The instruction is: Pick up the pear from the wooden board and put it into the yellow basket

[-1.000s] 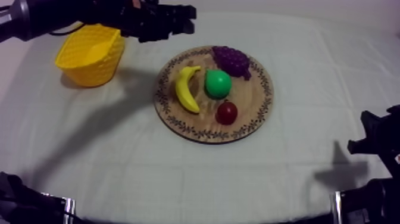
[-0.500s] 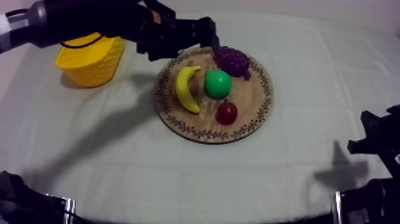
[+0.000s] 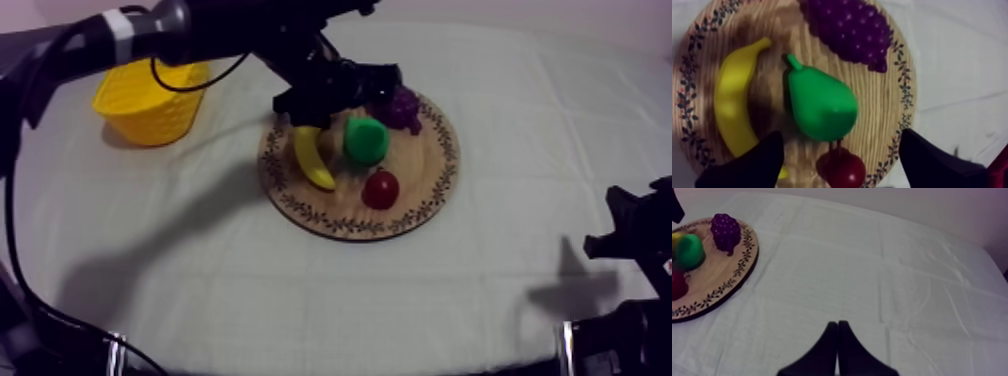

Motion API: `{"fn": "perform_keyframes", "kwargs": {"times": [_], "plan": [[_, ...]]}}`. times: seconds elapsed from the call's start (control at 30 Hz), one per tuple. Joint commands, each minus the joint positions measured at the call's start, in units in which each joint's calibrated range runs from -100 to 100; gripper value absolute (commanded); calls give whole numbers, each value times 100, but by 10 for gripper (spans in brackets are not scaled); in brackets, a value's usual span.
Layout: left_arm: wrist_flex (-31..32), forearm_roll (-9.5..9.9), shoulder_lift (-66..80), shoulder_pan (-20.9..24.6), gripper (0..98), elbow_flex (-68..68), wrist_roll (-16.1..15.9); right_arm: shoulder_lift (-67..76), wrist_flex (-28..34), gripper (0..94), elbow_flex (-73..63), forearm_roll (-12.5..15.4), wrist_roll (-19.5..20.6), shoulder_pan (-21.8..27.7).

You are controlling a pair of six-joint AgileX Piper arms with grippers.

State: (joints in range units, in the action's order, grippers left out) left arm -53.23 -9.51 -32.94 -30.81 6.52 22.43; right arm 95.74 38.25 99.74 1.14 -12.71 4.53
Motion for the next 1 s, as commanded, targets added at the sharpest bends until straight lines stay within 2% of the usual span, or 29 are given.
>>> {"fn": "perform_keyframes", "kwargs": {"times": [0.0,0.27,0.43,0.7,0.97], "plan": [[-404,-58,-328,-1,833,443,-32,2,-2,3,4,0,-2,-1],[-1324,-303,-1164,4,785,1274,-162,2,-2,3,4,0,-2,-1],[-1709,-371,-1547,19,723,1684,-270,2,-2,3,4,0,-2,-1],[-2231,-286,-1889,70,581,2237,-107,2,-2,3,4,0,-1,-1],[-2326,13,-1460,99,527,2338,-54,2,-2,3,4,0,0,-1]]}}
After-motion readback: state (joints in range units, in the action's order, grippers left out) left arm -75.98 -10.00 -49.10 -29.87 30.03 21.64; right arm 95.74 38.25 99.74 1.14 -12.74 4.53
